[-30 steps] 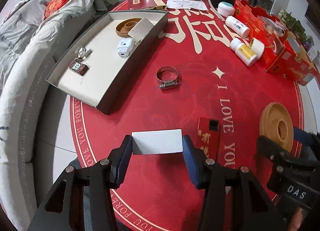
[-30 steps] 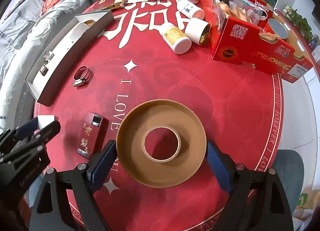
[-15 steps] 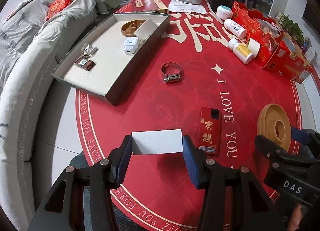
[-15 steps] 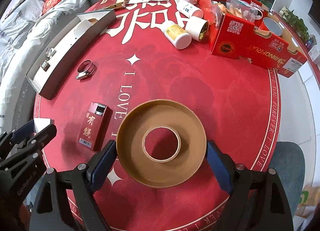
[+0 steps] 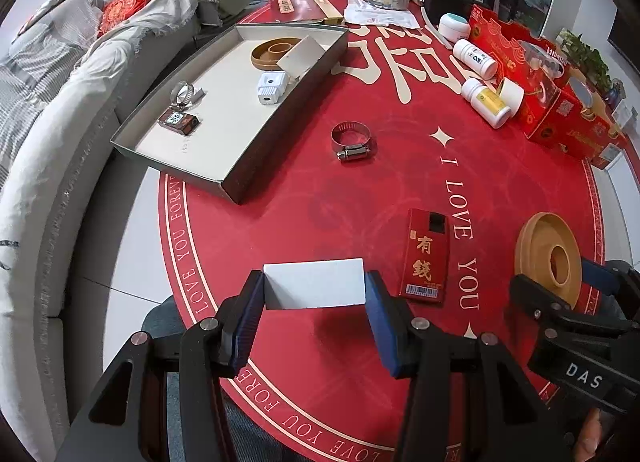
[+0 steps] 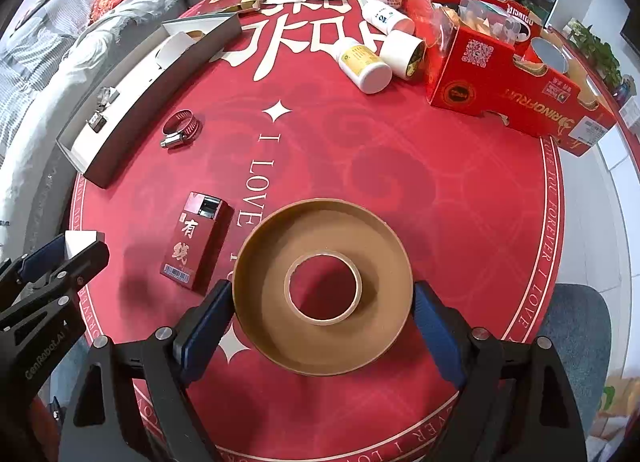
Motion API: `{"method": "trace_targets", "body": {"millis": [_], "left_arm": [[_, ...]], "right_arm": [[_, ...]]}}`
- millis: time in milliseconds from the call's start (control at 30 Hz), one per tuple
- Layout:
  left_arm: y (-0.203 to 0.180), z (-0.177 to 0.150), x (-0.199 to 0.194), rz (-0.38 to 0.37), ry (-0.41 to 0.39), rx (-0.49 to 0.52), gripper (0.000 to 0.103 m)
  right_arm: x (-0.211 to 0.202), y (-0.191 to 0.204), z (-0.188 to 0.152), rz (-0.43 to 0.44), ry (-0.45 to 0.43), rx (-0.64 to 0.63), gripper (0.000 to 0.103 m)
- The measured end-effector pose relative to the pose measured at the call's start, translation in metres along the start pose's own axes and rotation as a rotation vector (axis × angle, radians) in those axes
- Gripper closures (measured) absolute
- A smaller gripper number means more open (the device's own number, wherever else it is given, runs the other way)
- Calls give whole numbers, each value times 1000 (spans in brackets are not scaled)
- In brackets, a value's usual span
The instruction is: Organize rigid objects
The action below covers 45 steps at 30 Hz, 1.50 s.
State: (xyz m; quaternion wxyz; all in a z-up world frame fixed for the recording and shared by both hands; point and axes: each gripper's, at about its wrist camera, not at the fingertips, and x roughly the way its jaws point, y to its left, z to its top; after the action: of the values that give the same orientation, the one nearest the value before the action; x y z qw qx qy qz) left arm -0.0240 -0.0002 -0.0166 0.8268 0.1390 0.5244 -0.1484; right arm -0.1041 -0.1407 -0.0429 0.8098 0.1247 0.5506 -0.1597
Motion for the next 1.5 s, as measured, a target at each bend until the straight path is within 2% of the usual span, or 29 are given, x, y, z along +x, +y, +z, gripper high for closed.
{"method": "trace_targets", "body": {"millis": [400,1500], "left_arm": [[-4,0,4,11,18,14,49],[-2,0,5,9,27,13,49]], "right_arm": [[6,-9,-2,25,18,42,14],[7,-10,-2,29,24,38,14]]}}
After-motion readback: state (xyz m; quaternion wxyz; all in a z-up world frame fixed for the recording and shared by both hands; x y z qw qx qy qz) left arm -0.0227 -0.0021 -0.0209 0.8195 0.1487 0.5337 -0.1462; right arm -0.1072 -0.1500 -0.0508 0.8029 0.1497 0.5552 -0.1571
